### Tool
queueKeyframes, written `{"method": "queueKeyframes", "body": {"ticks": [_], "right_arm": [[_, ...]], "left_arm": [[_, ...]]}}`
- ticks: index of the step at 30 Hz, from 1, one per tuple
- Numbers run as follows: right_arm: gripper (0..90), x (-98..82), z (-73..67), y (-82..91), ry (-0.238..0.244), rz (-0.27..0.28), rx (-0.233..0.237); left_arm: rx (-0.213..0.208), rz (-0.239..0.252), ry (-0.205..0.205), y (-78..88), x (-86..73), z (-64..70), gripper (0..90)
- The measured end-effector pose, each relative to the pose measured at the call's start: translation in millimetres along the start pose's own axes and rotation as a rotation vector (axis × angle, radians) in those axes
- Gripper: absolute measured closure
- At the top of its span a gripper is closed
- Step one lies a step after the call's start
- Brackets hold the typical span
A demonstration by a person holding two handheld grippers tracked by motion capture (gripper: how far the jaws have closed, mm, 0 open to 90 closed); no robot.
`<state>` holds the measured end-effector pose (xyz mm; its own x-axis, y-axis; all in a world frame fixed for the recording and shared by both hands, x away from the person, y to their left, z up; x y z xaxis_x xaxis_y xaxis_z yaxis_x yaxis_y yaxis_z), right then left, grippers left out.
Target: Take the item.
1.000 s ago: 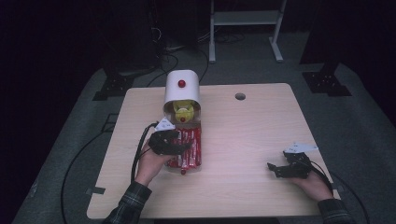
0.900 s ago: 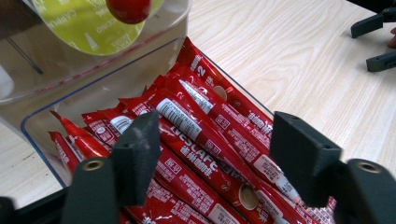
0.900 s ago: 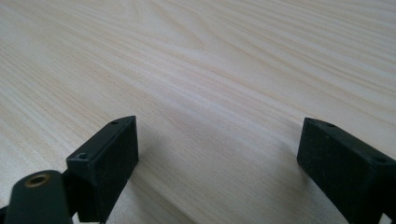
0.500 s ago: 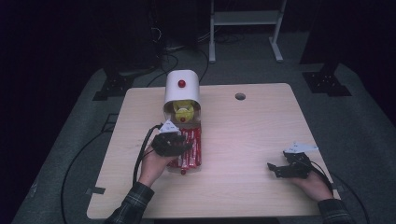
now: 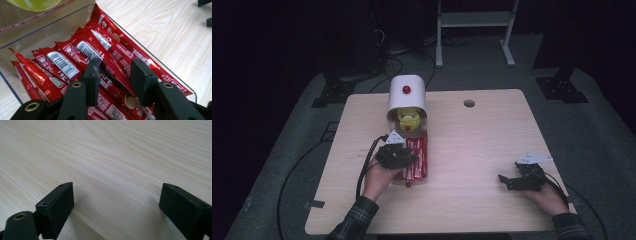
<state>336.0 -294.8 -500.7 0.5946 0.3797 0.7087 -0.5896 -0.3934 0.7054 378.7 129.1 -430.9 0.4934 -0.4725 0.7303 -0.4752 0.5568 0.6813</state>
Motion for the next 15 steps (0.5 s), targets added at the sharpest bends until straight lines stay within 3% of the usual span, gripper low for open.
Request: {"method": "queueKeyframes", "body": {"ticks": [8,15], "right_arm": [[11.5,0.0,0.0,0.0,0.001,0.0,0.0],[11.5,0.0,0.0,0.0,0.0,0.0,0.0]], "left_arm": [[0.019,-0.018,0.008,-1.1,-0.3,2.3,61.0],[0.007,-0.019,0.027,2.6,-0.3,0.3,75.3]]}}
Point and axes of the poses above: each handheld gripper's, and its own axes: y roughly backward along the jaws, x roughly out of its top, z roughly to its right, the point moved 2 cm from there along -y, roughly forward along the jaws, and after that the axes turned 2 degrees about -z, right-handed, at the moved point
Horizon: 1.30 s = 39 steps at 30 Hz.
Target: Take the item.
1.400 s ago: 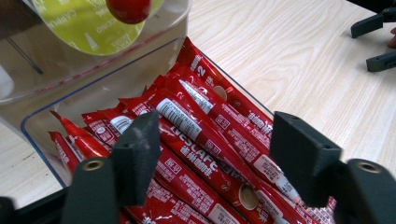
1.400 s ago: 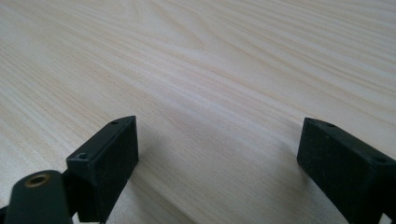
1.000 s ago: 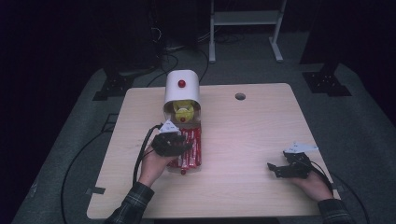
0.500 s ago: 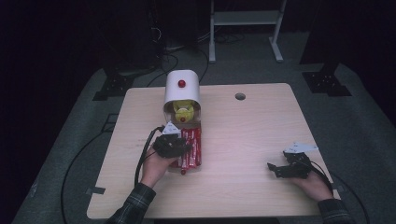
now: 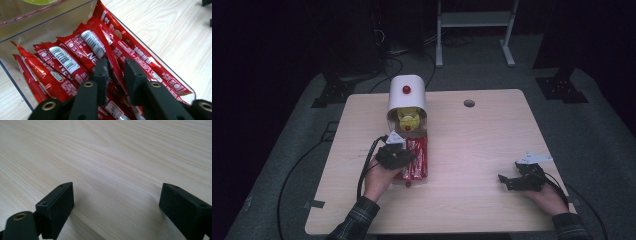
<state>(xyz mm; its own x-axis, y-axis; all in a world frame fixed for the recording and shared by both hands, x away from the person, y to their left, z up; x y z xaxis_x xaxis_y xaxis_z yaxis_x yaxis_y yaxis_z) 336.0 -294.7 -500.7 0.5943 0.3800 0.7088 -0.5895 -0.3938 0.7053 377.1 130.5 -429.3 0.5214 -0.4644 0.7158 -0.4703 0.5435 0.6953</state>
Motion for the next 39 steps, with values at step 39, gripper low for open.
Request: {"method": "queueKeyframes", "body": {"ticks": [39], "right_arm": [[11.5,0.0,-0.1,0.1,0.002,-0.001,0.001]], "left_arm": [[-0.049,0.122,-0.015,29.8,7.0,-1.5,85.8]]}}
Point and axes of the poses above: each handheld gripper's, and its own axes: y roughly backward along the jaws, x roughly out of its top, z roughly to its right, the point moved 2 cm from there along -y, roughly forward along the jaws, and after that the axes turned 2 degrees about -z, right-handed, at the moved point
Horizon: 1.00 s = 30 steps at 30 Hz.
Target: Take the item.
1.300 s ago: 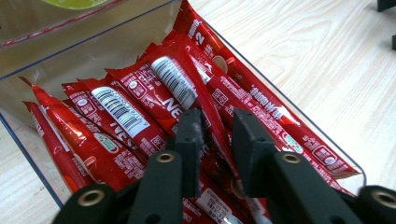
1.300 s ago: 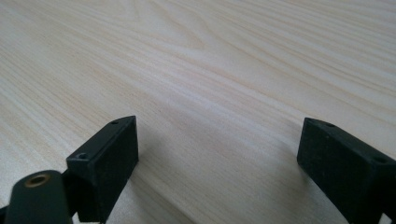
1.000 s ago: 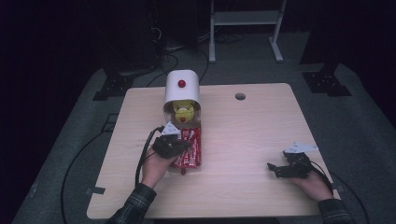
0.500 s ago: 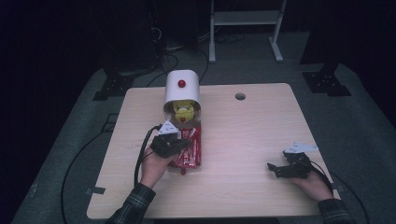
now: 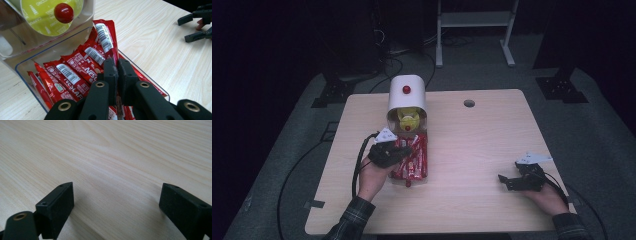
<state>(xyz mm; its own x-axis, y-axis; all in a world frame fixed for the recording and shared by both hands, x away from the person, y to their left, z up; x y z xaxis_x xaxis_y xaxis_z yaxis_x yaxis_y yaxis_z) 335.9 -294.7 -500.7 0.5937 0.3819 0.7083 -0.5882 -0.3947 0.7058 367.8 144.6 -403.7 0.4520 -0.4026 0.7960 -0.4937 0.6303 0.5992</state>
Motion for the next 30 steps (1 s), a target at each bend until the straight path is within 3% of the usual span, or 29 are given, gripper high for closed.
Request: {"method": "queueKeyframes", "body": {"ticks": [30], "right_arm": [[11.5,0.0,0.0,0.0,0.0,0.0,0.0]], "left_arm": [[0.038,0.001,0.06,24.5,-10.5,-23.8,86.4]]}}
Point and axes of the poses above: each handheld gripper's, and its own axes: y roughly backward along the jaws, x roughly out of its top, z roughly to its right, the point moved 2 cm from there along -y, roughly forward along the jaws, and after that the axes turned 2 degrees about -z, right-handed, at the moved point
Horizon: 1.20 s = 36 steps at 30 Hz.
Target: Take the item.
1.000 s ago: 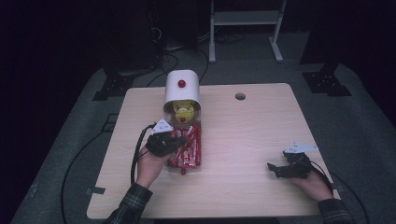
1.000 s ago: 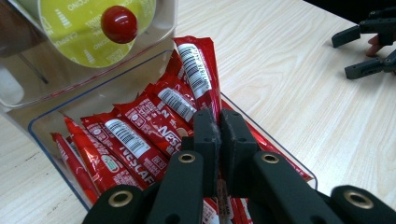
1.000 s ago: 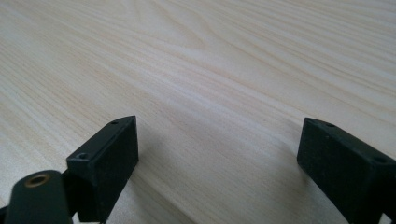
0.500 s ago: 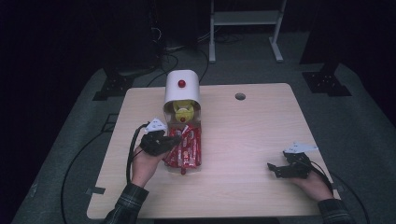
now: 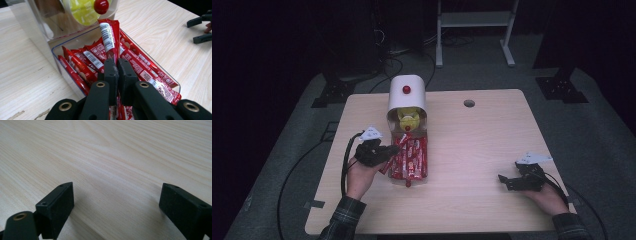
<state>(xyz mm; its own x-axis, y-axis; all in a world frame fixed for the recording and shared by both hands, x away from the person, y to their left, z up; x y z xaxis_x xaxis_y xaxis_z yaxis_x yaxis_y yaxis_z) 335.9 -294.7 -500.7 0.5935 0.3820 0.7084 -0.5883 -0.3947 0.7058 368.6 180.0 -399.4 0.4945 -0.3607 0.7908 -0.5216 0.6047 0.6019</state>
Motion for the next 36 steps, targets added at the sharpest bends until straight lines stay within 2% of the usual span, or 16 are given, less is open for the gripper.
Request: {"method": "queueKeyframes", "body": {"ticks": [17,29,36], "right_arm": [[11.5,0.0,0.0,0.0,0.0,0.0,0.0],[11.5,0.0,0.0,0.0,0.0,0.0,0.0],[11.5,0.0,0.0,0.0,0.0,0.0,0.0]], "left_arm": [[0.025,0.006,0.027,11.1,-4.7,-11.9,86.4],[0.06,0.014,0.053,21.9,-9.6,-24.6,86.4],[0.095,0.01,0.066,28.5,-13.7,-34.6,86.4]]}}
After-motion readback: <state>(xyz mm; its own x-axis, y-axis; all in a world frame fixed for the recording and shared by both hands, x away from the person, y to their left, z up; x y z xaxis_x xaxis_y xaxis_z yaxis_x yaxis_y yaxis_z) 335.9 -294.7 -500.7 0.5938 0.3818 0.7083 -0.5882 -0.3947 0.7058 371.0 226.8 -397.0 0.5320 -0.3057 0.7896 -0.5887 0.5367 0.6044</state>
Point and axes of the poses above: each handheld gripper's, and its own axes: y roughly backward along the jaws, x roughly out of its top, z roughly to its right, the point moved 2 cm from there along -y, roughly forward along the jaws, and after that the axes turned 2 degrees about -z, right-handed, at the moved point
